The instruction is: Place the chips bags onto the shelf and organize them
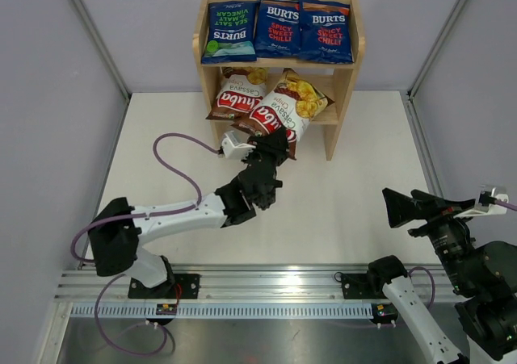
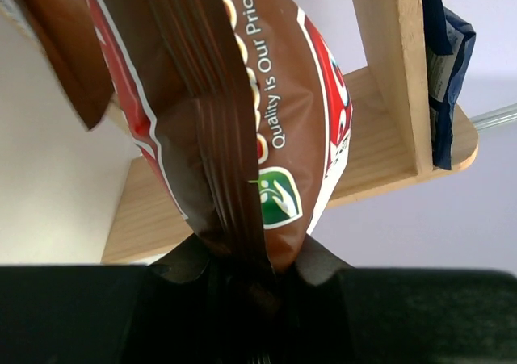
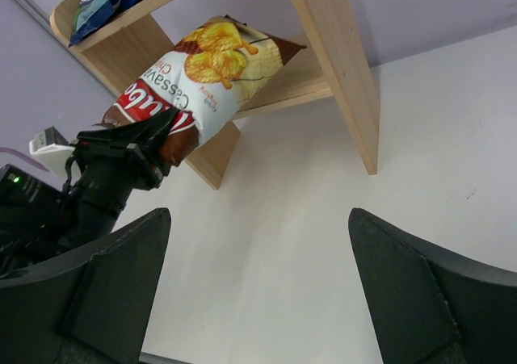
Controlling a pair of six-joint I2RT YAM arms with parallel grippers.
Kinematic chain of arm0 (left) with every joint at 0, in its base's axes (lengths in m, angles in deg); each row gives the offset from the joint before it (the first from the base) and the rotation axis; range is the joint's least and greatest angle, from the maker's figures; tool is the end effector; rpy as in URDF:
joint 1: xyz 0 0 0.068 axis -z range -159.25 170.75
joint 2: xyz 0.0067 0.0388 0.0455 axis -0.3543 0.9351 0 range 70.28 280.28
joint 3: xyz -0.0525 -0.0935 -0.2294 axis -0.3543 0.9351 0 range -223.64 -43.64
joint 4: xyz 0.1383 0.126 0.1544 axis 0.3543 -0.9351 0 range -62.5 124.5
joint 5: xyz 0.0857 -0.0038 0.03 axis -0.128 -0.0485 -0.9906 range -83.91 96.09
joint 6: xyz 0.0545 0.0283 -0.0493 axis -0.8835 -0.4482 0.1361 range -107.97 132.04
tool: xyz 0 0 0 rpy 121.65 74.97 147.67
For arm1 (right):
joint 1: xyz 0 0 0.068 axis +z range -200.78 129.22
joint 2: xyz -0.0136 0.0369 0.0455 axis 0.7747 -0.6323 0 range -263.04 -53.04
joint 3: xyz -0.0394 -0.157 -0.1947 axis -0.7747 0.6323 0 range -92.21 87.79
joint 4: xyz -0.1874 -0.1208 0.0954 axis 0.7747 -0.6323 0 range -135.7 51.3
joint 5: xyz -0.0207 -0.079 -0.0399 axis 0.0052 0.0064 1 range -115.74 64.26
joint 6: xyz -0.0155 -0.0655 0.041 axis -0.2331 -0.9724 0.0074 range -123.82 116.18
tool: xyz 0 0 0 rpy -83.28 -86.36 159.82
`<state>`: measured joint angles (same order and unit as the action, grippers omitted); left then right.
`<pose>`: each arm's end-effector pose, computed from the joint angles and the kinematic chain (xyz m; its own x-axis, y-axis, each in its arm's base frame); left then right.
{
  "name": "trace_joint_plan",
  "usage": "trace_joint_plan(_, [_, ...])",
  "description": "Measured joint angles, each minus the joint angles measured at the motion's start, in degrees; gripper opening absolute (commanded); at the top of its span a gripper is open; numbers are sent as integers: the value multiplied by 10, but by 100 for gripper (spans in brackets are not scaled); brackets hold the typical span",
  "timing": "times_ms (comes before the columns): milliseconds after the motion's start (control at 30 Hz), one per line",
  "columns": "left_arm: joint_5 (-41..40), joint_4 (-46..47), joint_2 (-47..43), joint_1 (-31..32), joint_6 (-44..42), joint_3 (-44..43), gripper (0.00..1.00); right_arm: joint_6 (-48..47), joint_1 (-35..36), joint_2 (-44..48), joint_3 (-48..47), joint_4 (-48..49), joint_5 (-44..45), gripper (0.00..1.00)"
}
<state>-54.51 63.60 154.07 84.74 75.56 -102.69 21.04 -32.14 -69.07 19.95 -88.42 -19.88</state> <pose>0.1974 -0.2705 0.3243 -0.0391 -0.9220 -0.3853 0.0565 0.3830 -0.9220 0.0199 -0.0006 0.3997 -0.0617 0.4206 -0.9052 -0.2152 0.8800 0.4235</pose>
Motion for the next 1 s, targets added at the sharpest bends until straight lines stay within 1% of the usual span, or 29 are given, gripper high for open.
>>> trace_joint_plan(233, [-50,112,128,-1,-80,-110,1,0,0,11,-1,-1,-25,100])
trace_joint_plan(433, [-102,156,205,-2,-113,-204,2,0,0,26,-31,-12,-41,100])
trace_joint_plan(567, [-123,176,246,-3,-122,-238,8,0,0,40,-47,-17,-56,99])
trace_joint_plan(767, [-141,183,328,-12,-150,-315,8,0,0,49,-56,-30,-69,99])
trace_joint_plan(867, [-147,187,367,-19,-173,-358,13,0,0,49,-57,-35,-70,99])
trace_joint_plan(1000, [-156,190,415,-24,-205,-417,15,0,0,54,-57,-36,-71,99])
